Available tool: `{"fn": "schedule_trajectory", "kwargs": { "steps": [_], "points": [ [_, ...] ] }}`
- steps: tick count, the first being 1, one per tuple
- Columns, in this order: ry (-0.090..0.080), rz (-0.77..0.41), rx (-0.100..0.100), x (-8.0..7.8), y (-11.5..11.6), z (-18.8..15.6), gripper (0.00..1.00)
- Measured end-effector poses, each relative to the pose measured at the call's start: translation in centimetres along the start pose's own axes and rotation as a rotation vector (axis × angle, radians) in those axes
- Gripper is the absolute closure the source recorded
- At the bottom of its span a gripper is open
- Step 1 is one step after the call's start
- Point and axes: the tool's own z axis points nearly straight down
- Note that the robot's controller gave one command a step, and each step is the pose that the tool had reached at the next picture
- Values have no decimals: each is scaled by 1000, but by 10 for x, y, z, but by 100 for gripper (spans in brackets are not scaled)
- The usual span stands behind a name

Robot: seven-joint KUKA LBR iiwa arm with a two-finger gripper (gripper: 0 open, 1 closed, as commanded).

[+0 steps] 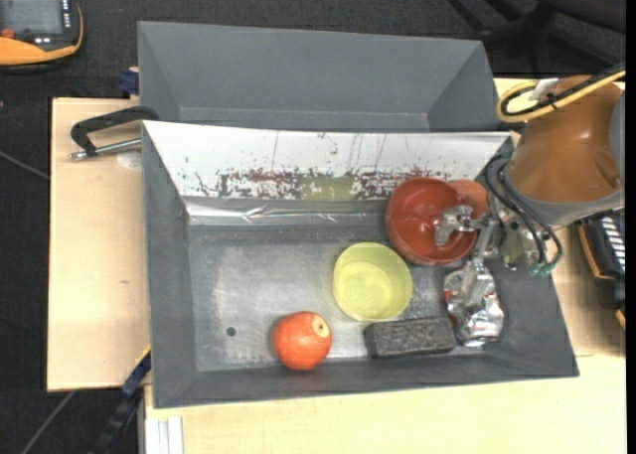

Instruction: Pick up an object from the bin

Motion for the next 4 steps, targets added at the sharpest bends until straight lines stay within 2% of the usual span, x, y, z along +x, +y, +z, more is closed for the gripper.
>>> {"fn": "schedule_trajectory", "kwargs": {
  "steps": [1,2,3,4],
  "points": [
    [-8,-3,1,-2,1,-5,100],
    [-18,-277,5,-36,-27,-24,100],
    [-34,-110,8,-43,-41,-122,100],
    [-26,-111,5,-42,-41,-118,0]
  ]
}}
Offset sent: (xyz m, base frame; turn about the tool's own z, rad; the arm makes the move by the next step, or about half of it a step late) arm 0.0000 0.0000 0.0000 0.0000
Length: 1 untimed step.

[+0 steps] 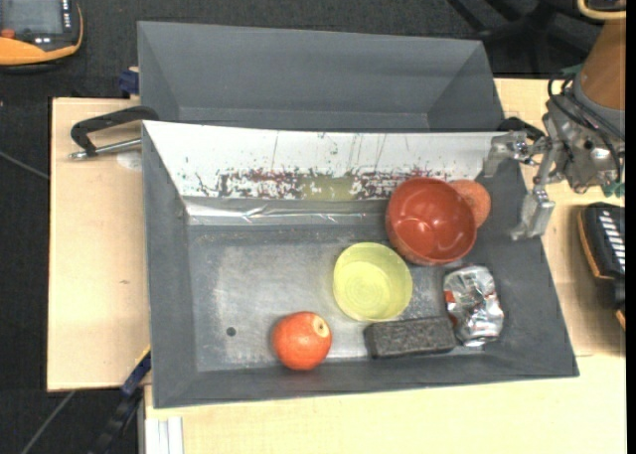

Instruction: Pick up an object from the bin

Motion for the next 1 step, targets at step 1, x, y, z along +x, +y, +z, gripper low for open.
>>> {"fn": "schedule_trajectory", "kwargs": {
  "steps": [1],
  "points": [
    [0,0,0,0,0,0,100]
  ]
}}
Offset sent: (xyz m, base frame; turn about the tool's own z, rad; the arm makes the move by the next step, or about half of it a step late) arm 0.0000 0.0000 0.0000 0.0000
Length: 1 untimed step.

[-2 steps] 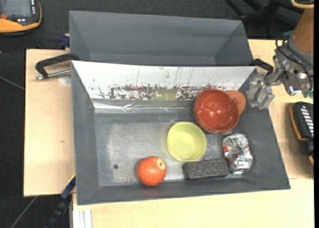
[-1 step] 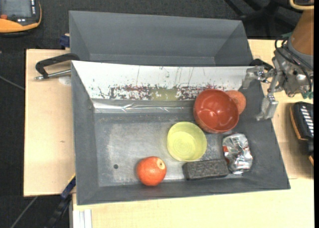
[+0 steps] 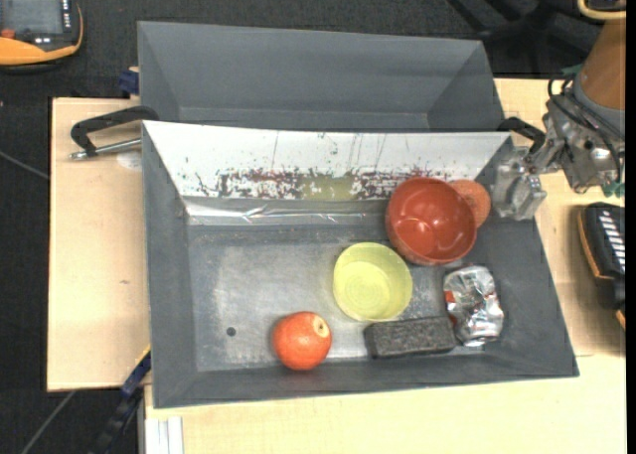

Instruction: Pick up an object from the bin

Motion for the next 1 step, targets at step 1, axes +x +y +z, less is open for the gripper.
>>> {"fn": "schedule_trajectory", "kwargs": {
  "steps": [1],
  "points": [
    [0,0,0,0,0,0,0]
  ]
}}
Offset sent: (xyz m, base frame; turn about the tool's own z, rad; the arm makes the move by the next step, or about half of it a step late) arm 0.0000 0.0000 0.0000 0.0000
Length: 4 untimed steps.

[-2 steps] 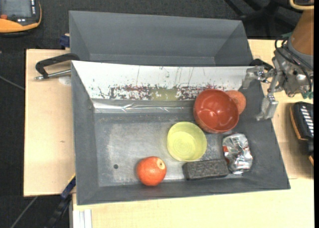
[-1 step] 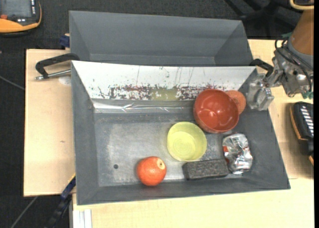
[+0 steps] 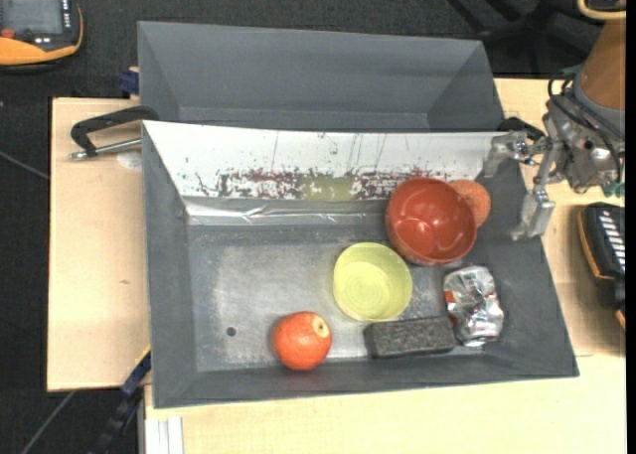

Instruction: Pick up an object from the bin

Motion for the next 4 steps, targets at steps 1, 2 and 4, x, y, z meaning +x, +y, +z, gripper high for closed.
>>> {"fn": "schedule_trajectory", "kwargs": {
  "steps": [1,2,4],
  "points": [
    [0,0,0,0,0,0,100],
    [0,0,0,0,0,0,0],
    [-13,-165,4,-23,0,-56,100]
  ]
}}
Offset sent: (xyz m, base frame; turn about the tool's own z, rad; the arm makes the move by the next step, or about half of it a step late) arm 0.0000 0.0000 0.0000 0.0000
